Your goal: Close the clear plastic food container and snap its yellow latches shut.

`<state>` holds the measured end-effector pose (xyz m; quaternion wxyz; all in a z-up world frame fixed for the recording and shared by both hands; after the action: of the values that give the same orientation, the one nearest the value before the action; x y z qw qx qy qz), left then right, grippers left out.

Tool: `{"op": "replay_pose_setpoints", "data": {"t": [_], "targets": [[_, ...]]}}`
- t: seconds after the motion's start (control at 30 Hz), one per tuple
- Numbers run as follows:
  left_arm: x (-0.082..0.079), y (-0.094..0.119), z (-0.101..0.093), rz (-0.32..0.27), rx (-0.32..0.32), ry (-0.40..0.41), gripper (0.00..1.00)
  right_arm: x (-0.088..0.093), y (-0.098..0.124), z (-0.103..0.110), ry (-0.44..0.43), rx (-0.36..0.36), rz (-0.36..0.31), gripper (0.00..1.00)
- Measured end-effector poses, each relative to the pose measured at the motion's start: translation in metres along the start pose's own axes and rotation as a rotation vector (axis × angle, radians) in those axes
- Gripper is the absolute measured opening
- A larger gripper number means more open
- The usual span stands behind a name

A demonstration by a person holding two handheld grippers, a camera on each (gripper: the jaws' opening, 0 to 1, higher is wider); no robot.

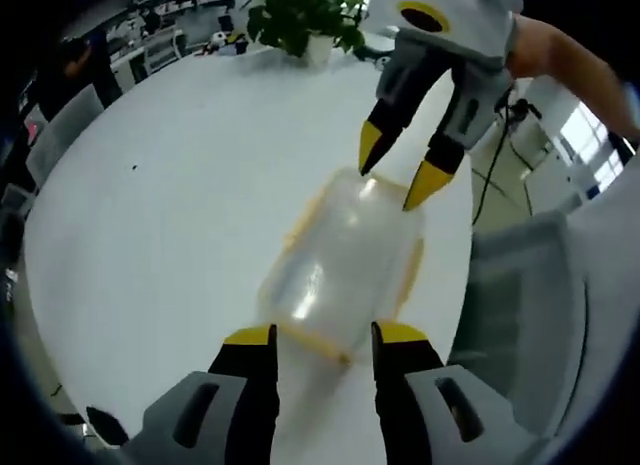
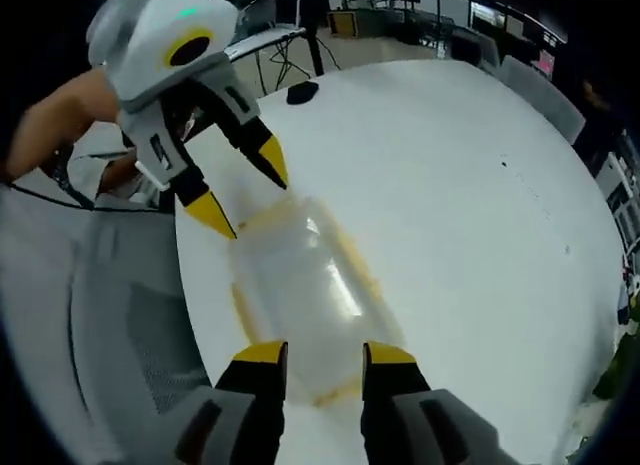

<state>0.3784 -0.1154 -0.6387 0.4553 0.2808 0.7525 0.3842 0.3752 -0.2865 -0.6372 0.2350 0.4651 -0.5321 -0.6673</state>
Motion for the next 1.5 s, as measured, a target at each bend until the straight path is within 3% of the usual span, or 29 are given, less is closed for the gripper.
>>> {"op": "replay_pose_setpoints", "data": {"t": [0.3, 0.73, 1.5], "targets": [[-0.009, -0.008, -0.007, 0.006, 0.017, -0.103, 0.36, -0.004, -0.006, 0.009, 0.105, -0.046, -0.013, 0.27], [-0.019, -0.02, -0.012, 0.068, 0.045, -0.271, 0.36, -0.01, -0.012, 0.017, 0.212, -0.065, -0.04, 0.28], [-0.031, -0.03, -0.025, 0.026, 0.04, -0.294, 0.34, -0.021, -0.019, 0.01, 0.208, -0.04, -0.1, 0.24]]}}
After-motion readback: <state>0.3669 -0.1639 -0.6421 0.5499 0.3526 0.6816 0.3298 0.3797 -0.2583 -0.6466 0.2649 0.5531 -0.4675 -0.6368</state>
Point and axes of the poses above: the point that each gripper's makers call its tool centre point, and the gripper's own axes: y roughly backward along the fingers, z roughly to its left, x roughly out of its underside, the point moved 8 cm from there along y, roughly backward along the fingers, and after that the axes turned 10 degrees about x, right-handed, at the moved point
